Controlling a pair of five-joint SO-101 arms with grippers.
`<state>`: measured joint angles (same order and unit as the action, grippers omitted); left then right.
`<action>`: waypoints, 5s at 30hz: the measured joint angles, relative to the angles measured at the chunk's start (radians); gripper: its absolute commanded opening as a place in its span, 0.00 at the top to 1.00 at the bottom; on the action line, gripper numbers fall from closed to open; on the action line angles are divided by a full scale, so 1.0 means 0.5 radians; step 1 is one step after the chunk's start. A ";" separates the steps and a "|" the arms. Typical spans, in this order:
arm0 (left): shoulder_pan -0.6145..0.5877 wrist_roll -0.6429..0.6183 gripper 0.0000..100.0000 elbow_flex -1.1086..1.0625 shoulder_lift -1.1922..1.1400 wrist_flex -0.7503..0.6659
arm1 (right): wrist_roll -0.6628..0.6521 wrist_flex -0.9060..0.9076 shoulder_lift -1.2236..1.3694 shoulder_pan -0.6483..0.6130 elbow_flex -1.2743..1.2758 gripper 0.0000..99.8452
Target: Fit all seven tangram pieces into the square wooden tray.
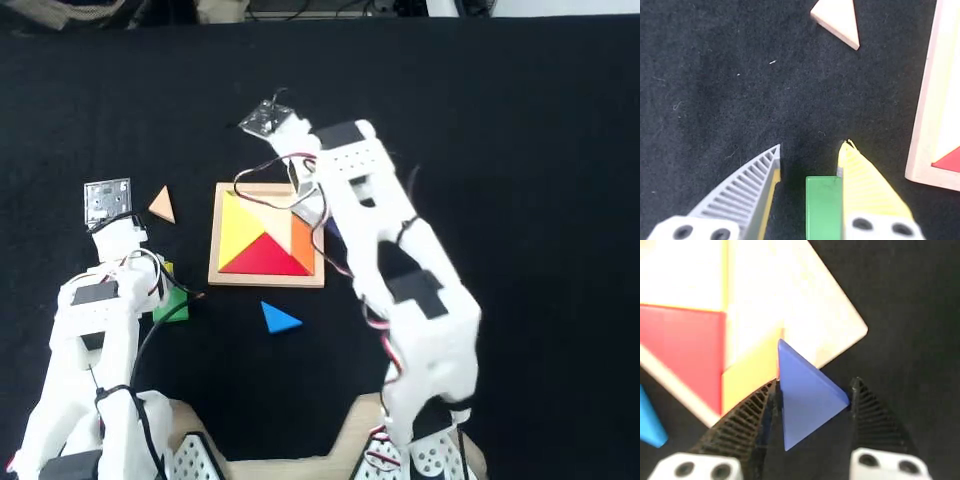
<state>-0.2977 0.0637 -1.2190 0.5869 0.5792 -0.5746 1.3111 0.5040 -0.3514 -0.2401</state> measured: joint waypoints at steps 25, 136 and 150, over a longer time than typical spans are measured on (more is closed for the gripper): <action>0.000 0.000 0.81 0.000 0.000 0.000 | 0.110 0.003 0.430 -0.123 -0.522 0.80; 0.037 0.000 0.81 0.000 0.000 0.000 | 0.829 -0.411 -1.464 0.298 1.421 0.99; 0.061 0.000 0.81 0.043 0.000 0.068 | 0.982 -1.111 -1.461 0.445 1.967 0.99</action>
<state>-0.2670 0.0637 -1.1976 0.5869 0.6130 -0.0836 0.7557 -0.2263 -0.1289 0.7434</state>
